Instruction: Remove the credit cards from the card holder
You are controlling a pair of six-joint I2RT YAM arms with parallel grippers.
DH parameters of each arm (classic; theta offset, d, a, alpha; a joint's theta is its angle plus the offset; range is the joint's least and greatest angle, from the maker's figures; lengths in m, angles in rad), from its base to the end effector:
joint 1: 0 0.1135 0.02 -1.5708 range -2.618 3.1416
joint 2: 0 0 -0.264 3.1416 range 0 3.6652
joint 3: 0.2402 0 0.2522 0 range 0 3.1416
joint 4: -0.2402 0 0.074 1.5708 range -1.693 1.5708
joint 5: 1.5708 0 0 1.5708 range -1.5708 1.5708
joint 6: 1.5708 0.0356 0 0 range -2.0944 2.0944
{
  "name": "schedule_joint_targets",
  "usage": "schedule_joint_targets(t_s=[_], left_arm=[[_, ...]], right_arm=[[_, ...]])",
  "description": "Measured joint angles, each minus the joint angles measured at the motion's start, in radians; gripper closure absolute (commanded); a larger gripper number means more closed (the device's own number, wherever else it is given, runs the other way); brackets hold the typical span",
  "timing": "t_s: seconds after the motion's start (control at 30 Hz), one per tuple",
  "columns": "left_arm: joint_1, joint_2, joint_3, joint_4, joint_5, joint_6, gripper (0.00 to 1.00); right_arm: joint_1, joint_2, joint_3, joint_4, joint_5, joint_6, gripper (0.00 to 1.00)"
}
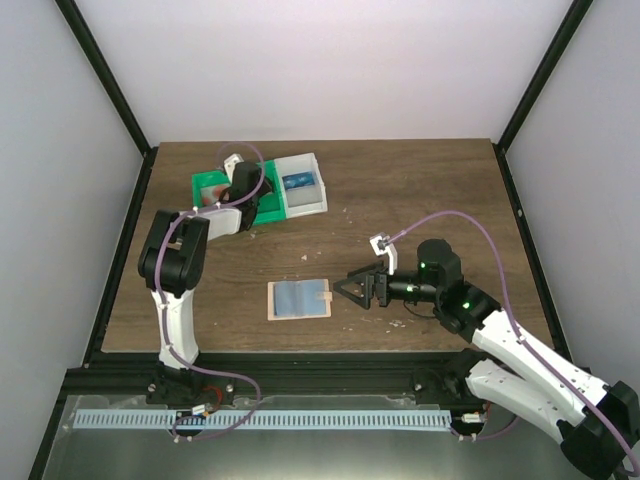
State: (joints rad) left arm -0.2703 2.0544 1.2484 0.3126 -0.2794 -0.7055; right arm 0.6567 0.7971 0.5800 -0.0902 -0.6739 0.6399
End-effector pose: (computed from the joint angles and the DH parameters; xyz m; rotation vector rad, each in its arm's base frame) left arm 0.4372 -0.1110 0.1608 -0.6112 1.9658 -0.3199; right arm 0.1327 0.1304 0.2774 -0.5398 2.0344 1.4702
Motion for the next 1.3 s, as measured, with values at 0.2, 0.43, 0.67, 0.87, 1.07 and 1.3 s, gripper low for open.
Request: schedule_joint_targets(t_s=[0.2,0.43,0.67,0.87,1.07,1.3], left_arm=[[-0.001,0.003,0.001,-0.001,0.001,0.007,0.91],[0.000,0.003,0.014,-0.026,0.006,0.026,0.82],[-0.006,0.003,0.058,-0.070,0.015,0.037,0.74],[-0.023,-0.032,0.070,-0.126,0.034,0.046,0.44],[-0.032,-0.180,0.062,-0.245,0.108,0.046,0.18],[-0.039,-0.394,-0.048,-0.332,0.315,0.098,0.11]], right_arm=[[0.000,-0.002,0.000,0.000,0.006,0.000,0.00],[0.000,-0.008,0.000,0.000,0.006,0.005,0.00],[0.000,-0.016,0.000,0.000,0.006,0.007,0.00],[0.000,-0.029,0.000,-0.002,0.017,0.012,0.00],[0.000,-0.039,0.000,-0.059,0.112,0.075,0.00],[0.000,-0.020,-0.020,-0.098,0.178,0.120,0.06]])
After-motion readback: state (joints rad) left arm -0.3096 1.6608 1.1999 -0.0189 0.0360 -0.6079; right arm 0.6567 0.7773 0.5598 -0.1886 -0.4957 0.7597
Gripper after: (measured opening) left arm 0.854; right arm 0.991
